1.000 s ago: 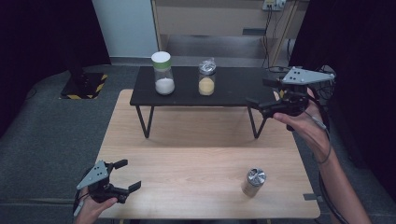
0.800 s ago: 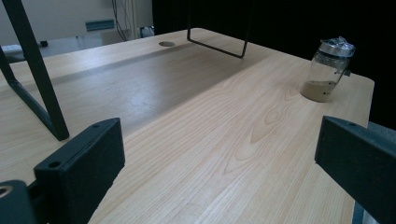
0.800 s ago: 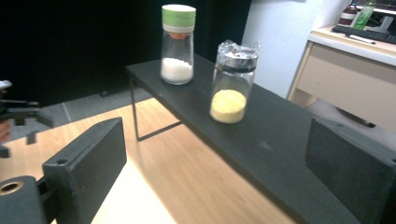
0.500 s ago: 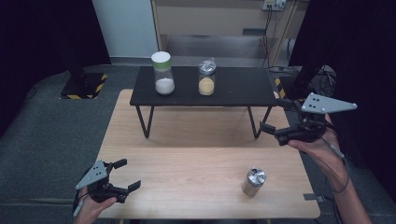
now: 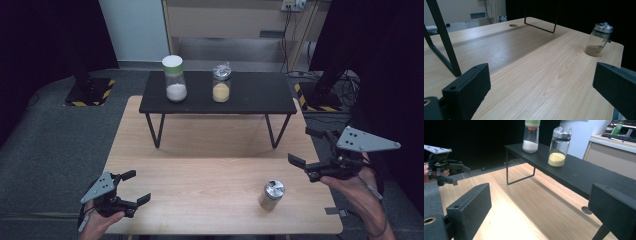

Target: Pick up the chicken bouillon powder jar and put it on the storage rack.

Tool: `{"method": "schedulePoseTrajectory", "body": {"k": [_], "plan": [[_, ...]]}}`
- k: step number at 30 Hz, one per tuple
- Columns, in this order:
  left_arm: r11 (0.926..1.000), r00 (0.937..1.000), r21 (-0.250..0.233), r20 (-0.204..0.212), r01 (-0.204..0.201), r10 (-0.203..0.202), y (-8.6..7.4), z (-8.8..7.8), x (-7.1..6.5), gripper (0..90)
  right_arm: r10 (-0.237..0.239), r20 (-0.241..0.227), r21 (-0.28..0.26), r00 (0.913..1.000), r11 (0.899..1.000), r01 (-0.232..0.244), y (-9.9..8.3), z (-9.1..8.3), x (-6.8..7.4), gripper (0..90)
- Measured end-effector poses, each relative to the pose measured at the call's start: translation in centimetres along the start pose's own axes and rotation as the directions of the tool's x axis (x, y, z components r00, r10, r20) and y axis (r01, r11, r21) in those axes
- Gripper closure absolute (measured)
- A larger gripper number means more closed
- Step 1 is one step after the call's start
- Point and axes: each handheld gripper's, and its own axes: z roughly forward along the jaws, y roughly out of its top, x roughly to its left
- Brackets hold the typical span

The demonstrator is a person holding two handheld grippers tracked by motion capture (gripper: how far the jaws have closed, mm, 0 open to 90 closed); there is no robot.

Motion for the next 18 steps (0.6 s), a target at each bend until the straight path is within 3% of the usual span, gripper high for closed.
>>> {"method": "schedulePoseTrajectory", "body": {"k": [13,18], "plan": [[1.0,1.0,-0.009,0.002,-0.001,0.001,-0.1,-0.1,0.0,0.6,0.02,0.029,-0.011,0.9994,1.0,-0.02,-3.2,-1.9,2.3,5.9],[0.9999,1.0,-0.01,0.003,-0.004,0.004,0.0,-0.1,0.0,0.6,0.019,0.048,0.011,0.9987,1.0,-0.02,-4.5,-2.1,3.2,6.0]]}}
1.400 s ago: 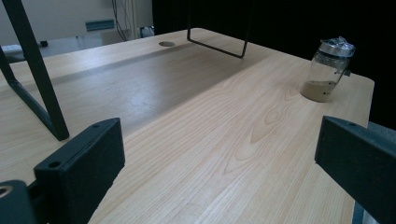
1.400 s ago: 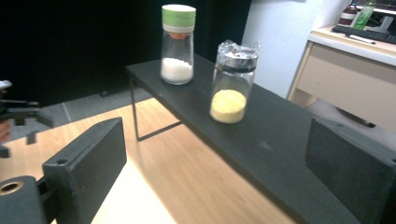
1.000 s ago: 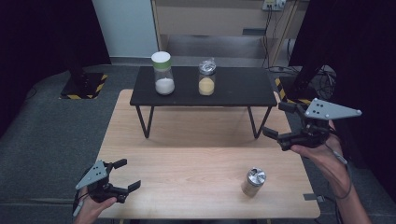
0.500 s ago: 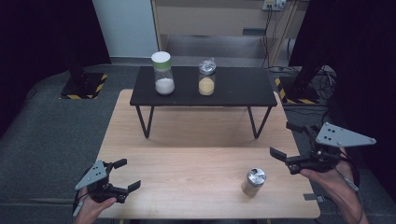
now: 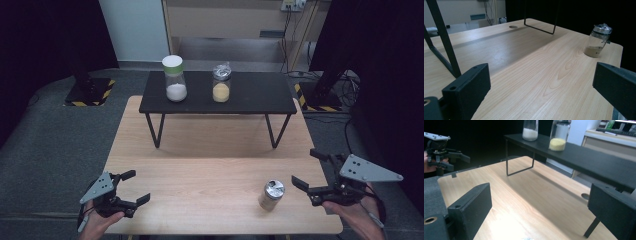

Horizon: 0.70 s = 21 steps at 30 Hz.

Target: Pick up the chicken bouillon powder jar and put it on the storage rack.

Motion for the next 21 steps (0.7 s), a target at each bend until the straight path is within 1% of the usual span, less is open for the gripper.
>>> {"method": "schedulePoseTrajectory", "body": {"k": [3,7,9,12,14,17,19,21], "plan": [[1.0,1.0,-0.001,0.0,-0.001,0.001,0.0,0.0,0.0,0.6,-0.004,0.026,0.012,0.9997,1.0,0.004,-0.8,-0.1,0.8,6.3],[1.0,1.0,0.0,0.002,-0.002,0.002,0.0,0.0,0.0,0.6,0.02,0.022,-0.003,0.9996,1.0,-0.02,-2.3,-0.2,1.1,6.5],[1.0,1.0,0.0,0.003,-0.001,0.001,0.0,0.0,0.0,0.6,0.017,0.031,-0.004,0.9994,1.0,-0.017,-2.8,-0.1,1.4,6.4],[1.0,1.0,-0.002,0.003,-0.002,0.002,0.0,0.0,0.0,0.6,0.026,0.036,0.0,0.999,1.0,-0.026,-3.5,0.1,1.7,6.4],[1.0,1.0,-0.001,0.004,-0.002,0.002,0.0,0.0,0.0,0.6,0.018,0.045,-0.002,0.9988,1.0,-0.018,-4.0,0.2,2.0,6.4],[1.0,1.0,-0.001,0.006,-0.003,0.003,0.0,0.1,0.0,0.6,0.013,0.04,0.021,0.9991,1.0,-0.014,-4.5,0.6,2.2,6.4],[1.0,1.0,0.0,0.007,-0.003,0.003,0.0,0.1,0.0,0.6,0.028,0.024,0.025,0.9993,0.999,-0.028,-5.1,0.9,2.1,6.3],[1.0,1.0,-0.001,0.007,-0.004,0.004,0.0,0.1,0.0,0.6,0.023,0.021,0.032,0.9995,0.999,-0.023,-5.5,1.2,2.2,6.3]]}}
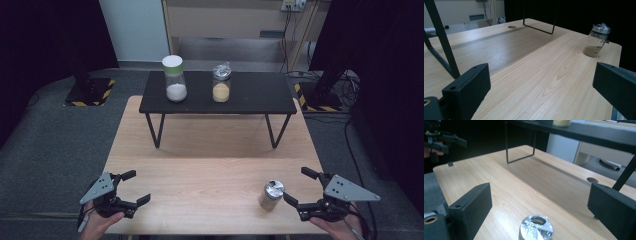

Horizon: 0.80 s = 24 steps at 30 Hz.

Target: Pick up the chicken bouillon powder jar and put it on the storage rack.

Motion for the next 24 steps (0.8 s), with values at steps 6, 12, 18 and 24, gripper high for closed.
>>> {"method": "schedulePoseTrajectory", "body": {"k": [6,12,18,24], "plan": [[1.0,1.0,0.0,0.004,0.002,-0.002,0.0,0.0,0.1,0.7,0.011,-0.021,0.013,0.9997,1.0,-0.011,-1.1,0.7,0.1,6.2],[1.0,1.0,0.002,0.006,-0.005,0.005,0.0,0.1,0.1,0.8,0.031,-0.029,0.01,0.9991,0.999,-0.03,-2.1,1.0,0.1,6.3],[0.9999,0.9999,-0.001,0.011,-0.01,0.01,0.0,0.1,0.1,0.8,0.046,-0.033,0.01,0.9984,0.999,-0.045,-2.7,1.2,0.1,6.3],[0.9999,0.9997,-0.003,0.02,-0.014,0.014,0.0,0.1,0.1,0.9,0.048,-0.028,0.014,0.9985,0.999,-0.047,-3.2,1.3,0.1,6.3]]}}
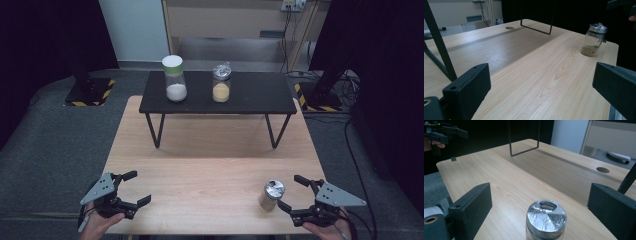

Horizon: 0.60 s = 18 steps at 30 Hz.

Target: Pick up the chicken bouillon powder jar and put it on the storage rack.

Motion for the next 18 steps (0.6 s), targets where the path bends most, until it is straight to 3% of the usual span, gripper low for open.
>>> {"method": "schedulePoseTrajectory", "body": {"k": [7,18], "plan": [[1.0,0.9999,-0.001,0.012,-0.005,0.005,0.02,0.11,0.07,0.9,-0.025,-0.013,0.017,0.9996,1.0,0.025,-0.07,0.48,0.07,6.2],[1.0,0.9999,-0.001,0.011,-0.004,0.004,0.03,0.07,0.02,0.8,-0.017,-0.012,0.015,0.9998,1.0,0.017,-0.15,0.49,0.09,6.2]]}}
